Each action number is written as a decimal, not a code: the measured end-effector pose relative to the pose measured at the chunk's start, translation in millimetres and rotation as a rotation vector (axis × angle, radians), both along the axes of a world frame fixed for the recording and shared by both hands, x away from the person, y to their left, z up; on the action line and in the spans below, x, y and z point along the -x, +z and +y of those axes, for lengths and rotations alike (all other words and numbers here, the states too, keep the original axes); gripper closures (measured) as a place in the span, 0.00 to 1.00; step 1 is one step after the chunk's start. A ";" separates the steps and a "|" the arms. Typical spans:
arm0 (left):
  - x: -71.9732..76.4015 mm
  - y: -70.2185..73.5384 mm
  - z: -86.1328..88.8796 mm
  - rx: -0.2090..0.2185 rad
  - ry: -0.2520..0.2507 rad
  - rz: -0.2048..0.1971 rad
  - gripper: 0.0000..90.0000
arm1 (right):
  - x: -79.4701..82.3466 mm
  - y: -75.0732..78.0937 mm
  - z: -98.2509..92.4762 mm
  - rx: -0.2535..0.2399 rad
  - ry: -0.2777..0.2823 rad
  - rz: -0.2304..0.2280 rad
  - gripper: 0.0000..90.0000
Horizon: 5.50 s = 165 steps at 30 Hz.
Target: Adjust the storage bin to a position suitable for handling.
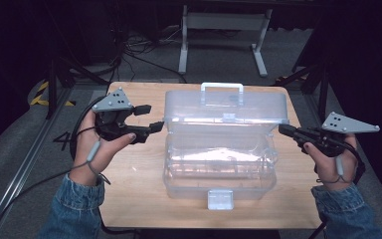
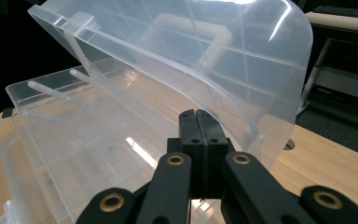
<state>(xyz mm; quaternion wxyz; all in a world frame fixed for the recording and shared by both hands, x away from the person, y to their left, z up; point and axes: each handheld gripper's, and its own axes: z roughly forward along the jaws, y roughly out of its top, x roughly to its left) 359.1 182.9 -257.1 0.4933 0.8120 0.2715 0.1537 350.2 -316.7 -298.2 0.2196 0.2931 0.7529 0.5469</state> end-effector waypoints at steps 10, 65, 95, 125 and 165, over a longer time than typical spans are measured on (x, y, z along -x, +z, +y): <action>-18.2 -28.0 -18.6 0.003 0.014 0.005 0.40 | -8.5 3.8 0.4 -0.016 -0.006 0.009 1.00; -60.6 -38.4 -44.5 0.064 0.294 -0.081 0.71 | 50.1 -41.1 22.7 0.242 0.368 0.186 0.78; -85.3 -36.7 -49.6 0.097 0.372 -0.040 0.77 | 34.9 -105.0 65.1 0.541 0.471 0.296 0.89; -166.0 -51.8 -49.2 0.099 0.403 0.103 0.92 | 36.3 -106.5 63.7 0.549 0.484 0.257 0.90; -214.7 -91.8 -53.4 0.065 0.453 0.271 0.90 | 36.0 -106.8 63.3 0.546 0.489 0.254 0.90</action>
